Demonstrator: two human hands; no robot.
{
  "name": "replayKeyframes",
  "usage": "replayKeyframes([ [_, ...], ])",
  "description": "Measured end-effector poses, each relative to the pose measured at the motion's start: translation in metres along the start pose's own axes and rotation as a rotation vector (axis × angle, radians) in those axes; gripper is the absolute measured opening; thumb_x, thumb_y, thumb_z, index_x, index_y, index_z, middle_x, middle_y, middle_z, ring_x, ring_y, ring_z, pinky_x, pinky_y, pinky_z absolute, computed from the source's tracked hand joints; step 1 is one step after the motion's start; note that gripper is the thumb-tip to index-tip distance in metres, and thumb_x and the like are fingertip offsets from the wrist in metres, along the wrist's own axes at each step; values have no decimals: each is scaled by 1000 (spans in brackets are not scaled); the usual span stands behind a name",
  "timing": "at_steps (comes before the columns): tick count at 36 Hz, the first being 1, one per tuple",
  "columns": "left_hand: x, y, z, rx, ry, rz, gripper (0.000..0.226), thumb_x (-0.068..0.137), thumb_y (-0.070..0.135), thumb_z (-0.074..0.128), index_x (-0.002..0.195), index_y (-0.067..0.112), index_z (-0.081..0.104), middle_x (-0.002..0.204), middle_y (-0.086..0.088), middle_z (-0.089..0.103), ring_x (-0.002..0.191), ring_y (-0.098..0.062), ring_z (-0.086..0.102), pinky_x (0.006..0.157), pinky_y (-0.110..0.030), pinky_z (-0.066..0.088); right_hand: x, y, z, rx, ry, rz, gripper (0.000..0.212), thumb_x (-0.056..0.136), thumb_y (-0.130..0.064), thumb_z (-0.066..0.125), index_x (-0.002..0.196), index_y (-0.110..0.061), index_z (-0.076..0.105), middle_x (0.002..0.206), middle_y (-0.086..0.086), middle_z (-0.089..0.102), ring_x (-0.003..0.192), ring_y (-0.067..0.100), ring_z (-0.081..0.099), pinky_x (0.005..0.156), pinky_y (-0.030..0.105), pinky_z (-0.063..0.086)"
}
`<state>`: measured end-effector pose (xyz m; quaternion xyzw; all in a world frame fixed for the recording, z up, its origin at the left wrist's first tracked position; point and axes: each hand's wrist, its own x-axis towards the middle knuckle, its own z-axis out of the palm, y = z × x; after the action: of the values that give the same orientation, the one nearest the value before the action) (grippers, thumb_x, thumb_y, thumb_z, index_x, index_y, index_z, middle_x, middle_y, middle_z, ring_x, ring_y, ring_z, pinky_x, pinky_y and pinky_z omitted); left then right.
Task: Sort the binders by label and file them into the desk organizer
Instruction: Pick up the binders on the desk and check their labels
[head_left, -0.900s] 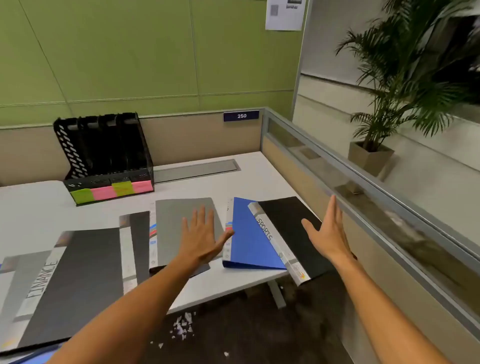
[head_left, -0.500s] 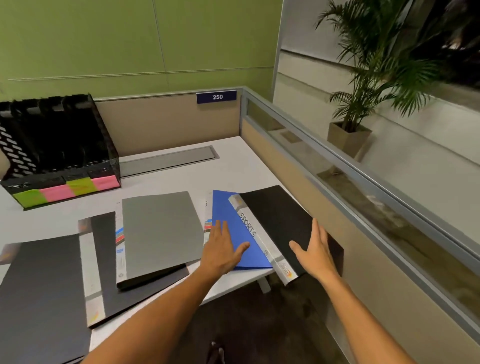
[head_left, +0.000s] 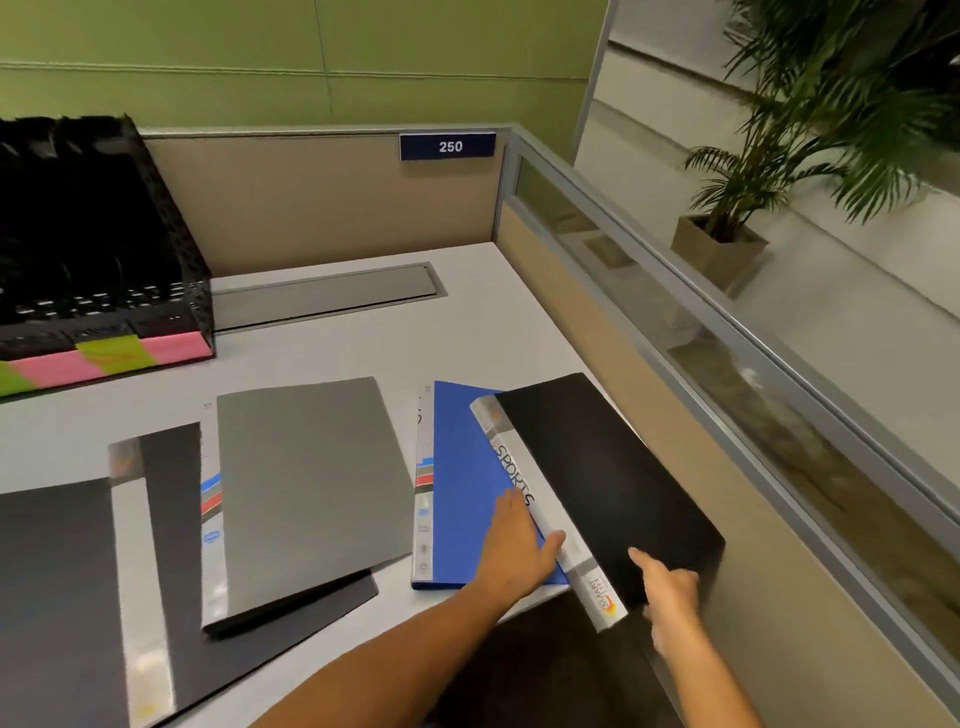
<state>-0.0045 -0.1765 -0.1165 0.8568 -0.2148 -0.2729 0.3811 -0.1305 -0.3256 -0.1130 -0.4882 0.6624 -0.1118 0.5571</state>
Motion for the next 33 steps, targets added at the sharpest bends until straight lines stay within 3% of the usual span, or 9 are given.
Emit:
replayKeyframes([
  [5, 2, -4, 2, 8, 20, -1, 77, 88, 55, 66, 147, 26, 26, 148, 5, 40, 138, -18, 44, 115, -41, 41, -8, 7, 8, 163, 66, 158, 73, 83, -9, 78, 144, -6, 40, 146, 19, 48, 135, 35, 46, 111, 47, 37],
  [9, 3, -8, 2, -11, 12, 4, 82, 88, 57, 65, 151, 29, 20, 153, 6, 35, 140, -18, 41, 116, -42, 39, -15, 8, 5, 351, -48, 280, 52, 87, -2, 71, 135, -6, 50, 132, 18, 59, 111, 33, 63, 95, 45, 50],
  [16, 9, -6, -4, -230, 44, -14, 79, 88, 48, 70, 148, 33, 22, 148, 10, 39, 136, -12, 43, 111, -37, 41, -24, 18, 3, 432, -213, 252, 11, 98, -3, 57, 105, 5, 60, 121, 29, 62, 127, 43, 54, 112, 54, 40],
  [18, 10, -4, -9, -330, 43, -30, 82, 87, 42, 73, 150, 33, 21, 147, 9, 40, 135, -10, 44, 111, -38, 42, -32, 17, 3, 431, -238, 225, 17, 99, -5, 55, 109, 8, 59, 108, 26, 63, 129, 44, 52, 112, 54, 39],
  [22, 9, 0, -19, -587, -8, -177, 83, 84, 40, 77, 148, 33, 23, 140, 7, 46, 128, -17, 52, 106, -46, 50, -45, 18, 4, 514, -295, 243, 20, 98, -3, 54, 118, 1, 58, 117, 25, 65, 123, 43, 56, 108, 56, 41],
  [26, 3, -4, -30, -862, -50, -326, 64, 85, 31, 77, 137, 31, 38, 126, 5, 57, 114, -18, 61, 98, -48, 54, -61, 16, 7, 552, -310, 214, 25, 98, 3, 51, 121, -5, 57, 119, 23, 63, 109, 41, 60, 93, 53, 48],
  [29, -5, -8, -39, -926, -37, -302, 59, 83, 24, 79, 129, 34, 44, 119, 7, 62, 105, -16, 66, 80, -36, 60, -73, 14, 8, 545, -321, 172, 23, 99, 4, 50, 119, -5, 57, 118, 18, 63, 99, 37, 62, 71, 47, 62],
  [30, -9, -7, -43, -930, -30, -290, 58, 82, 24, 79, 127, 36, 44, 117, 8, 63, 104, -16, 67, 74, -33, 60, -77, 13, 7, 535, -326, 151, 29, 99, 5, 49, 126, -4, 55, 121, 16, 62, 99, 37, 61, 71, 47, 62],
  [33, -25, -5, -53, -918, -6, -264, 56, 81, 25, 79, 123, 39, 45, 116, 9, 64, 103, -18, 68, 73, -32, 60, -90, 16, 2, 517, -391, 89, 38, 99, 4, 49, 137, -3, 50, 122, 19, 61, 109, 34, 59, 101, 57, 48],
])
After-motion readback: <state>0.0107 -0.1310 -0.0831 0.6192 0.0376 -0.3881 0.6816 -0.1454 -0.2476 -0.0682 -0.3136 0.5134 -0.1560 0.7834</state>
